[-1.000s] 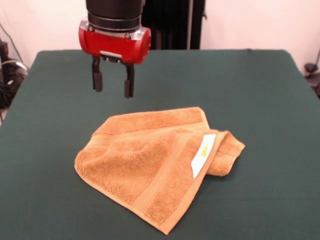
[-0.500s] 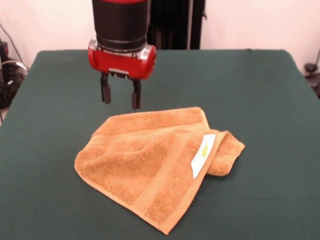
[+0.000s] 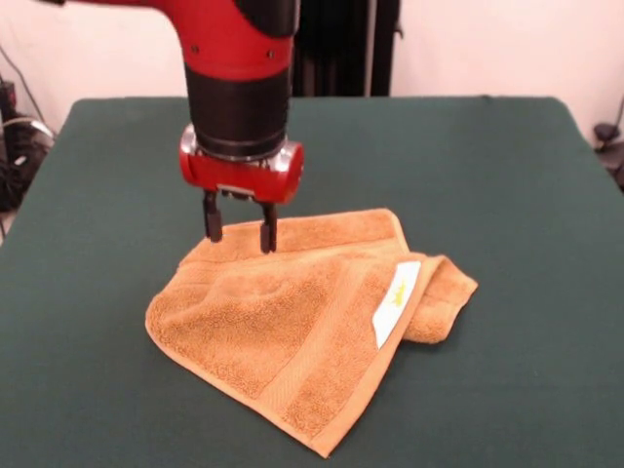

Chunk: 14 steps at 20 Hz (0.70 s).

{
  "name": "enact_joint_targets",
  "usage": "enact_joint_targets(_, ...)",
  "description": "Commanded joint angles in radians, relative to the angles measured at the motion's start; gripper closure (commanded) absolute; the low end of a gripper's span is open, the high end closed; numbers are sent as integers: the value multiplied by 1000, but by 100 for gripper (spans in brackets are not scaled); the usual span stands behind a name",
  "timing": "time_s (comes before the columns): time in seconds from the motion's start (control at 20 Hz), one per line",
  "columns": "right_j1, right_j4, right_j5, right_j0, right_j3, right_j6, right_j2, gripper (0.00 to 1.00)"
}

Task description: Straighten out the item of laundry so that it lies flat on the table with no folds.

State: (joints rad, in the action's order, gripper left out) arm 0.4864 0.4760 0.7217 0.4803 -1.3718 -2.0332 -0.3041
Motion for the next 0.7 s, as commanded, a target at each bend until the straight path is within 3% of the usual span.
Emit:
enact_joint_targets(0.05, -97, -9, 35, -69, 50, -7, -26, 0)
enact_joint_targets(0.45, -197, -64, 52, -58, 101, -11, -55, 0)
enact_joint_targets(0.7, -255, -138, 331, -66, 185, 37, -50, 0)
